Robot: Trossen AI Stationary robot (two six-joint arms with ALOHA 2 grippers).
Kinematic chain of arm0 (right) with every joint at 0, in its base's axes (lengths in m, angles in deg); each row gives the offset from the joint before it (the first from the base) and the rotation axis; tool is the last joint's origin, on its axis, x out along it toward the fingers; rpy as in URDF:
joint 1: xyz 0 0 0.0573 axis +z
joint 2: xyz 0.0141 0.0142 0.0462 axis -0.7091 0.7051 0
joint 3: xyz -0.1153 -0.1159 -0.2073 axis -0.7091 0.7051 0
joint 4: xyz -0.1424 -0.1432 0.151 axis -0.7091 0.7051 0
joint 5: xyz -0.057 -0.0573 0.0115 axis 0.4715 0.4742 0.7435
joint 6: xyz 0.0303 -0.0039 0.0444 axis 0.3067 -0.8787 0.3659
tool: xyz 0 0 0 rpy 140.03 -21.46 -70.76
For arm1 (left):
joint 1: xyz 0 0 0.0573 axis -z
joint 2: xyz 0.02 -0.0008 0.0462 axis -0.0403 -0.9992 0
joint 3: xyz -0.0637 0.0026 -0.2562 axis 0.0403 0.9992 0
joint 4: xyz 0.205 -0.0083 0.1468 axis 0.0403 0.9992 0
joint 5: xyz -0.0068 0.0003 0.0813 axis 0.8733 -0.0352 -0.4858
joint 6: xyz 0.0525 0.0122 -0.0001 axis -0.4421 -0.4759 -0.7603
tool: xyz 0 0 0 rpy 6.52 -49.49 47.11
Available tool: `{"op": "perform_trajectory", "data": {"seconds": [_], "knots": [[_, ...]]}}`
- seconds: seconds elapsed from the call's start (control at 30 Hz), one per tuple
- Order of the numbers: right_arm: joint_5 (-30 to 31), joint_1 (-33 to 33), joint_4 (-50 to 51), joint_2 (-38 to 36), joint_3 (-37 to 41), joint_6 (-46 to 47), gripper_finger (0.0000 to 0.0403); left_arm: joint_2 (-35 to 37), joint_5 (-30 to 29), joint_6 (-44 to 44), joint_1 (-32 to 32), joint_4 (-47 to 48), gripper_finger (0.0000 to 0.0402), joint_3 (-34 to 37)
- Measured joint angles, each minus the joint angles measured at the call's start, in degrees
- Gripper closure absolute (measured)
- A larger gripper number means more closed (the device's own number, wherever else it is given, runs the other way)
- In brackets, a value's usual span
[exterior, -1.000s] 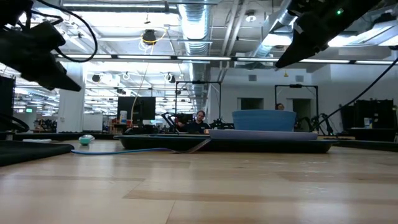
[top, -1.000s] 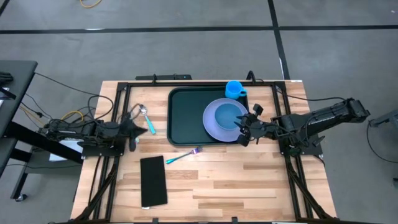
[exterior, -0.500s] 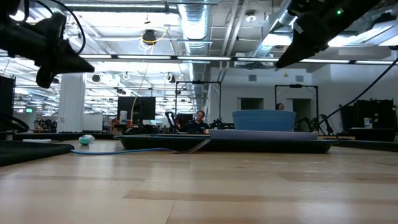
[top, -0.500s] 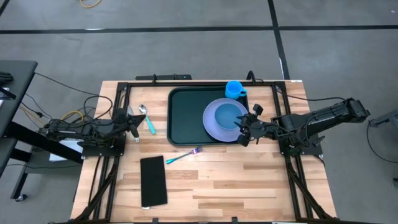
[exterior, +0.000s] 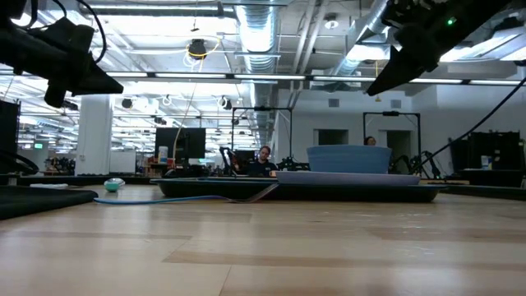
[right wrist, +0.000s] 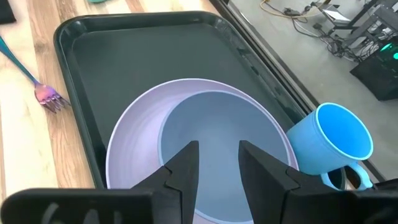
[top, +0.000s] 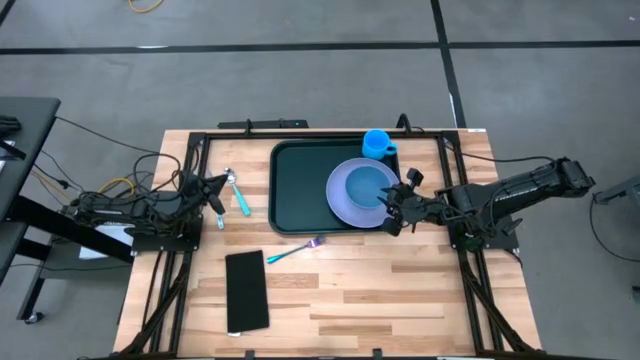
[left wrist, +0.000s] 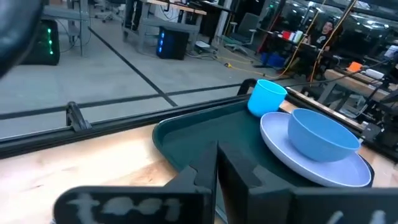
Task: Set up tray
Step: Put the black napkin on the black serving tray
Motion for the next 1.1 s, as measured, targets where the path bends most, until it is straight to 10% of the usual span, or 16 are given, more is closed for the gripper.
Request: {"op": "perform_trajectory", "data": {"seconds": [0.5,1.1], "knots": [[0.08,0.0,0.26,0.0,0.0,-0.04,0.0296,-4.98,27.01,-0.98,0.04,-9.27,0.0389,-0.03],[0.08,0.0,0.71,0.0,0.02,0.21,0.0296,-34.95,43.36,-0.82,7.61,-17.94,0.0196,-9.12]]}}
